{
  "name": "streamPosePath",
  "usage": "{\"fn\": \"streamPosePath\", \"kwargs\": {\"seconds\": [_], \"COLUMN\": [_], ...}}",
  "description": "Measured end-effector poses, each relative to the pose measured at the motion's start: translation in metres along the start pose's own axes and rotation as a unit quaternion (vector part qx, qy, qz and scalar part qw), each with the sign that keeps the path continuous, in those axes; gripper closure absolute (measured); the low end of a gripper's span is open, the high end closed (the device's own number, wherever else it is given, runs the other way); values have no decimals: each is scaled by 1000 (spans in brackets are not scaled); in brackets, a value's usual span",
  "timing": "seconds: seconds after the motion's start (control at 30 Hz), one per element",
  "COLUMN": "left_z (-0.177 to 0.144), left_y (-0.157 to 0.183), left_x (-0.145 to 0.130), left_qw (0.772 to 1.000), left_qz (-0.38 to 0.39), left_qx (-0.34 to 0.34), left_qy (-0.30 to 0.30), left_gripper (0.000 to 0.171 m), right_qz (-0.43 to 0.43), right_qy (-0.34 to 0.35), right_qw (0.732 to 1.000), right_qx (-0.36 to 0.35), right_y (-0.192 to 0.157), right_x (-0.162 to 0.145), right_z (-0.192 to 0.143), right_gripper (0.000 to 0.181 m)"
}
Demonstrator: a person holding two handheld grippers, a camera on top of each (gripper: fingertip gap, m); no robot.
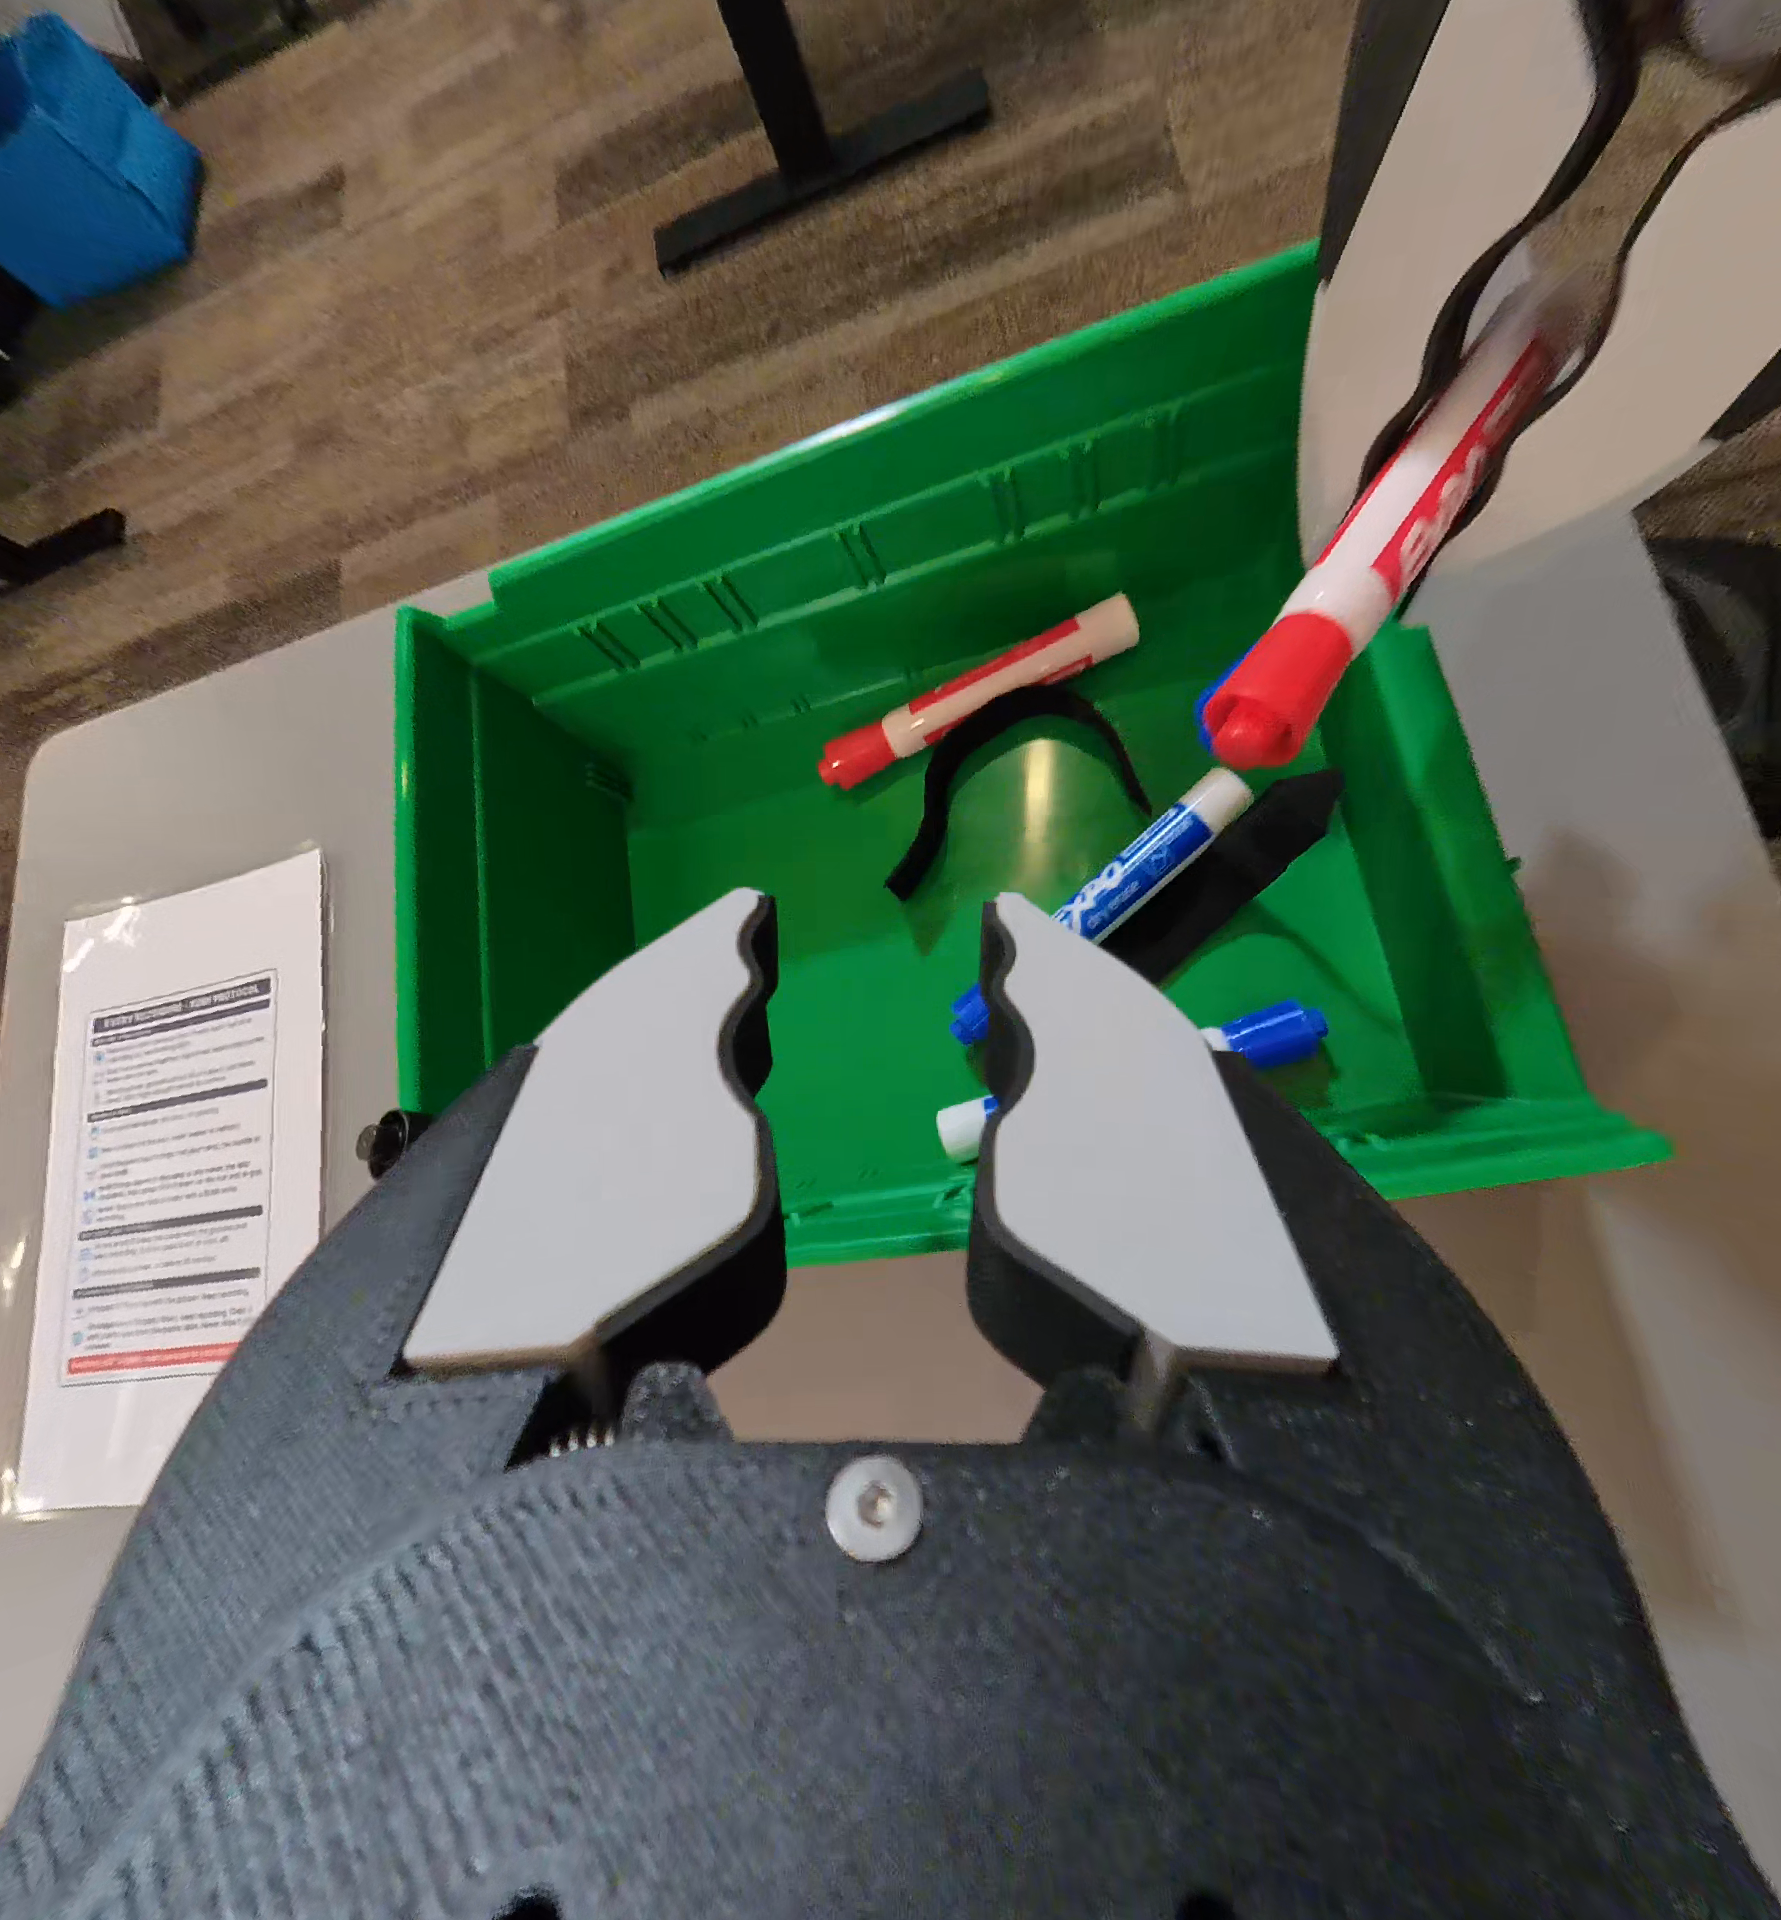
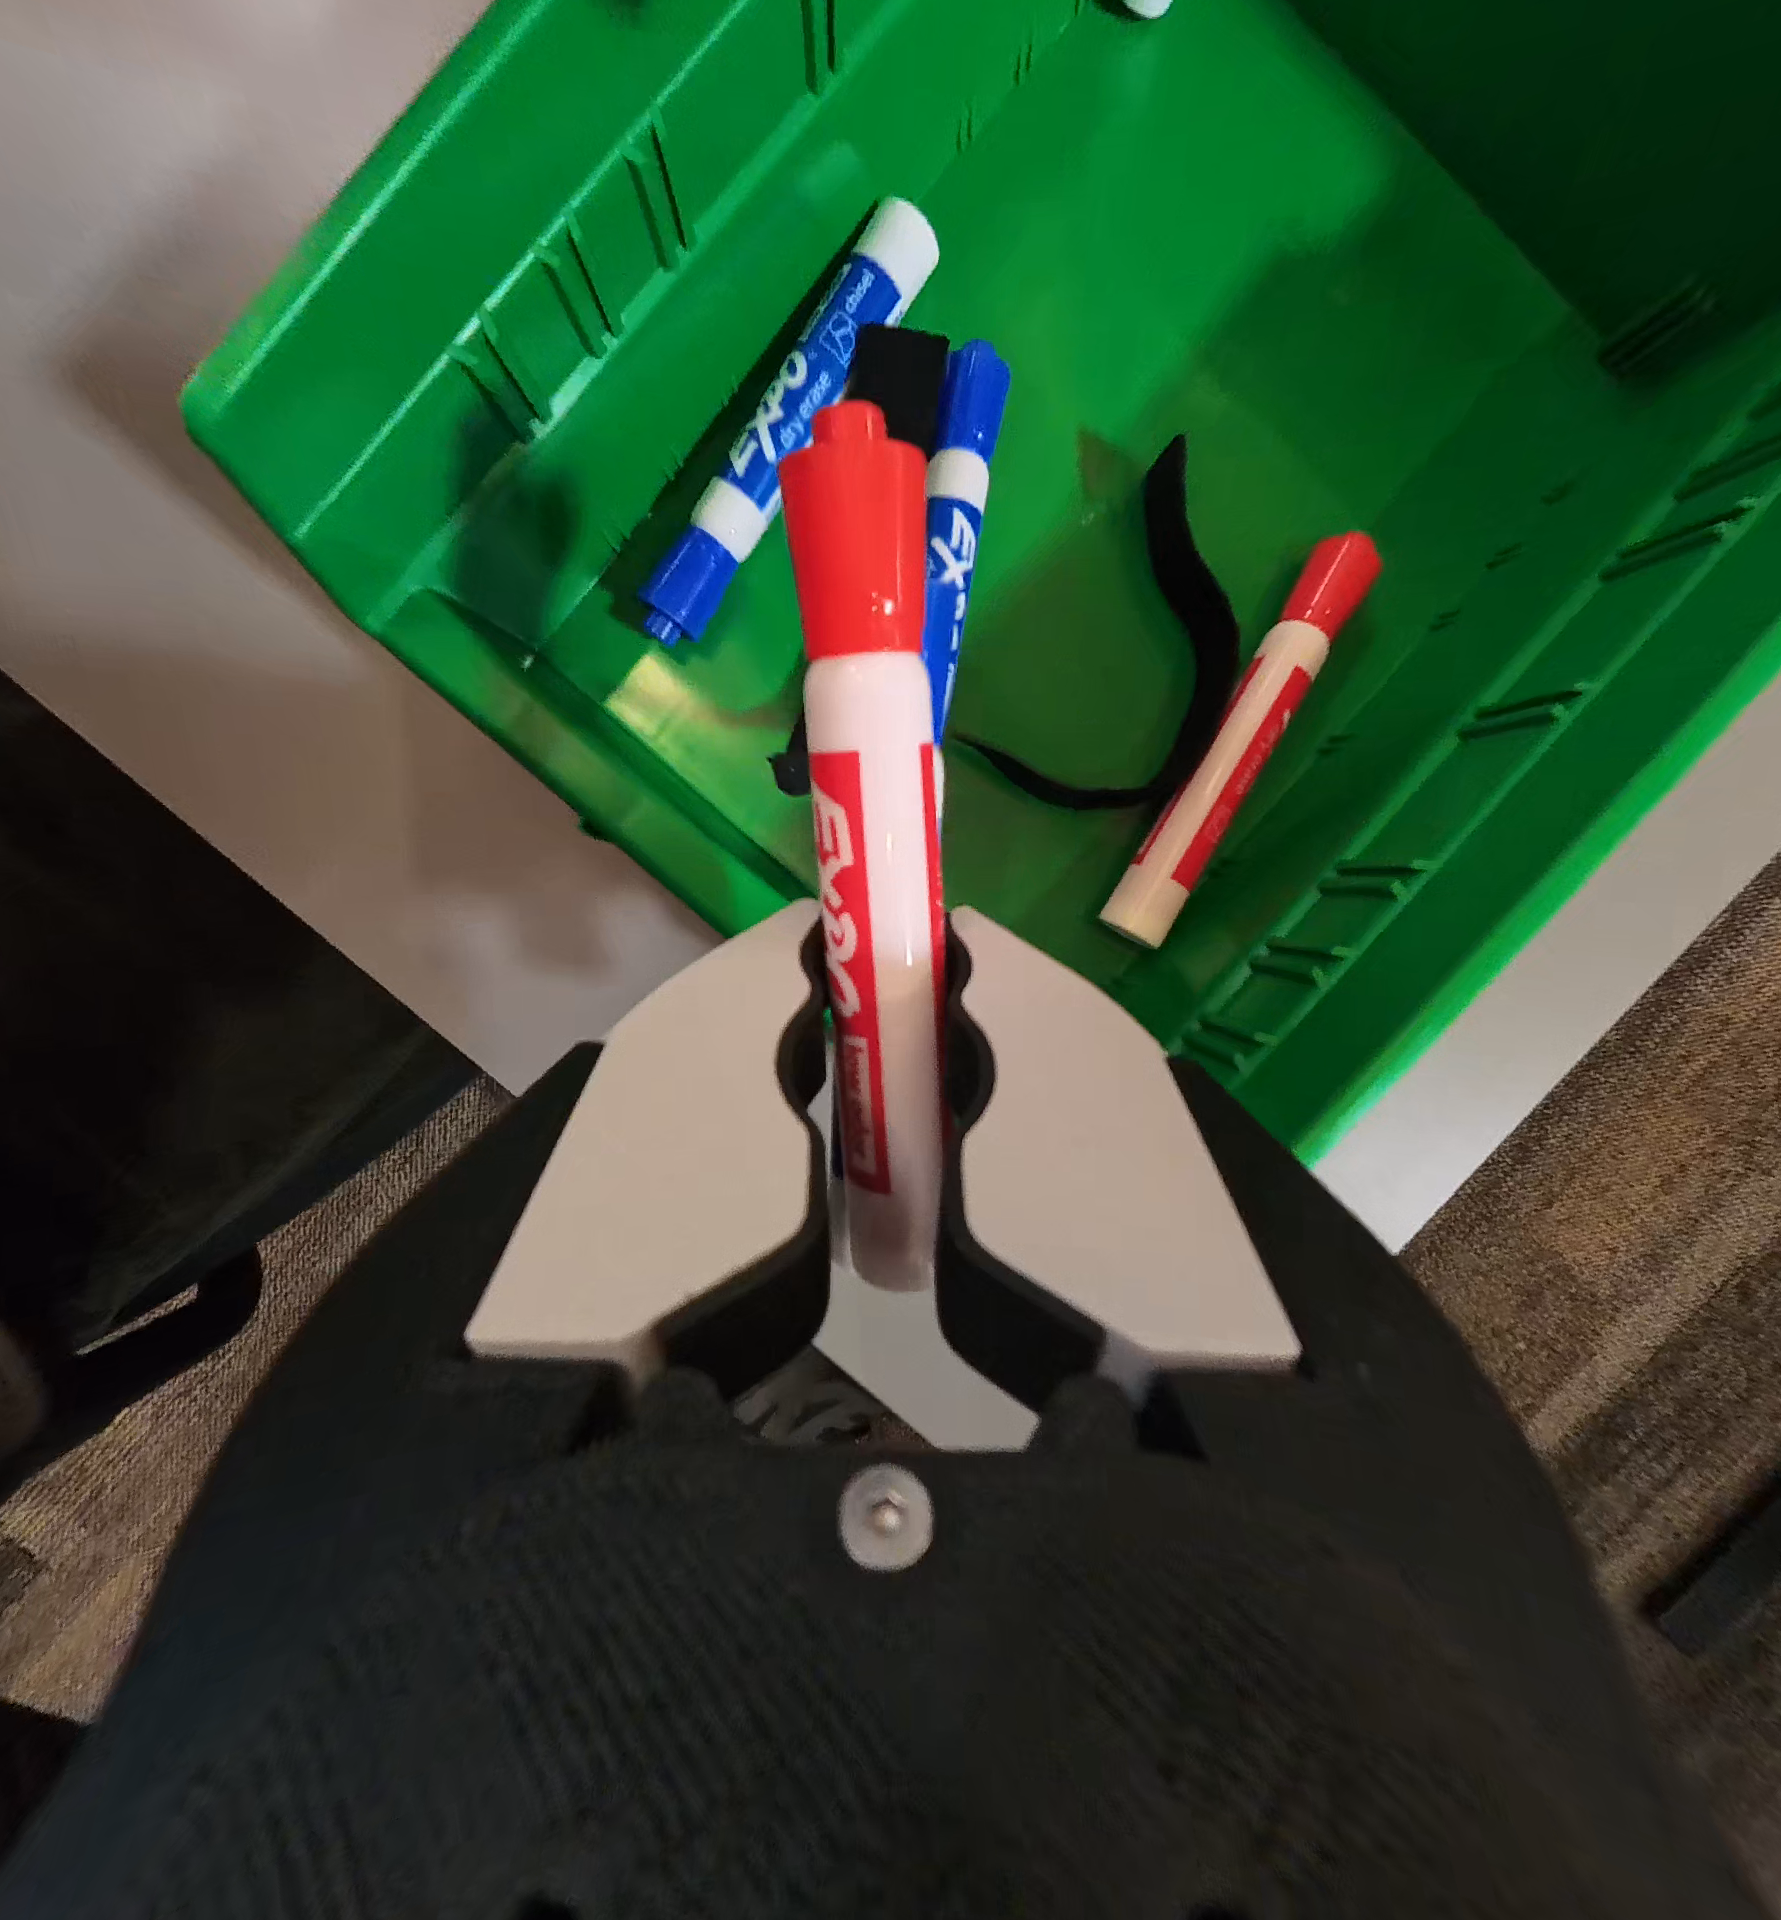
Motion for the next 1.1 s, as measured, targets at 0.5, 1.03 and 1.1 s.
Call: {"fn": "streamPosePath", "kwargs": {"seconds": [0.5,1.03,1.1], "left_z": [-67,-203,-202], "left_y": [-7,109,118], "left_x": [-28,-263,-260], "left_qw": [976,901,915], "left_qz": [-166,-267,-255], "left_qx": [97,214,164], "left_qy": [106,266,265], "left_gripper": [118,116,114], "right_qz": [2,-198,-236], "right_qy": [41,56,43], "right_qw": [998,978,971], "right_qx": [-53,-12,-1], "right_y": [14,-148,-164], "right_x": [71,203,209], "right_z": [-22,93,112], "right_gripper": [163,163,163]}}
Point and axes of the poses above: each gripper's, where its closed fingertips meet, z out along the fingers, x out of its top, y = z × x across the jaws, the point moved 6 cm from there along -z, back along the fingers, and after that the axes turned 15 degrees about -z, right-handed, at the moved point
